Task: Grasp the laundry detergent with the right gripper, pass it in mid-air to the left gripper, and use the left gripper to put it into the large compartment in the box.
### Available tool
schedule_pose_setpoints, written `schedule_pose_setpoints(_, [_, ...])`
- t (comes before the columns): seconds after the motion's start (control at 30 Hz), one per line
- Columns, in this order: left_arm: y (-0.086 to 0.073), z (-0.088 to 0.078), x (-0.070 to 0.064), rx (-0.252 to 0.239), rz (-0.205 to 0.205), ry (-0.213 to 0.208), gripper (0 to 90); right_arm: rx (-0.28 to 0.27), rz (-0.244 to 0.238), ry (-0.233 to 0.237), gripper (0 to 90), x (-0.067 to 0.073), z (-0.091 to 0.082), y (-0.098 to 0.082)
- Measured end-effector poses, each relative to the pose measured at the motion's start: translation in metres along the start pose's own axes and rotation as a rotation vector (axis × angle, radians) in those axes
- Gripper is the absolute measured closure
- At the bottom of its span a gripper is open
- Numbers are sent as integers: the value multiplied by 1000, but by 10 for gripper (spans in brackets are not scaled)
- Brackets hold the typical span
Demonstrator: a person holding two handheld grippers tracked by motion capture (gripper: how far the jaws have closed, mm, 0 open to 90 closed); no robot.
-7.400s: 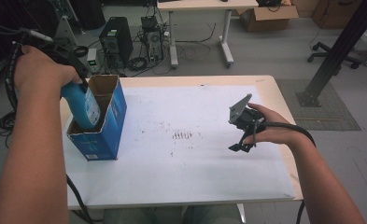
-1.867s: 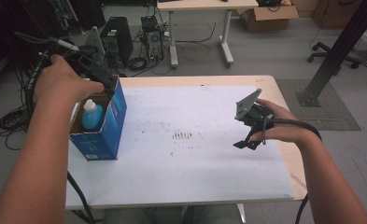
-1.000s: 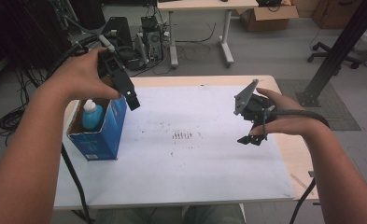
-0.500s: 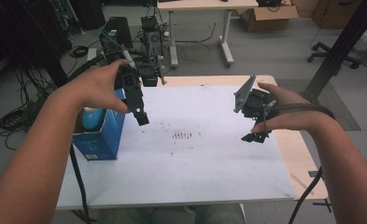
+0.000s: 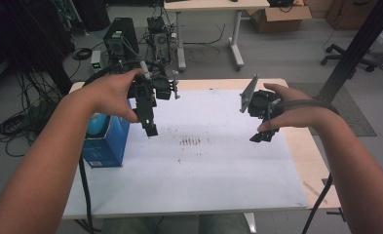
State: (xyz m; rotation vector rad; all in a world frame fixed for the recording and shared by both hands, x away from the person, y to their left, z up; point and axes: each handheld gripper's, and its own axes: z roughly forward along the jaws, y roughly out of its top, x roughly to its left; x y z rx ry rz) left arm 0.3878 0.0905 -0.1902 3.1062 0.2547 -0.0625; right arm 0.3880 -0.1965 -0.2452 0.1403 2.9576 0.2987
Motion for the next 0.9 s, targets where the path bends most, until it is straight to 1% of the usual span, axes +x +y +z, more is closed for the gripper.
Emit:
schedule_pose_setpoints(0.17, [4,2,5,6,7,1,2,9,9,7,36,-7,4,-1])
schedule_pose_setpoints(0.3, [7,5,8,14,6,0,2,4,10,7,36,-9,7,-3])
schedule_pose_setpoints(0.47, [9,5,9,20,8,-1,2,2,7,12,37,-9,9,-3])
schedule_pose_setpoints(0.63, [10,3,9,9,14,-2,2,2,8,17,37,-8,11,-2])
schedule_pose_setpoints(0.83, [10,4,8,17,11,0,2,-2,8,10,37,-7,10,-1])
schedule_pose_setpoints(0.9, [10,3,7,9,11,3,2,-4,11,8,37,-6,9,-1])
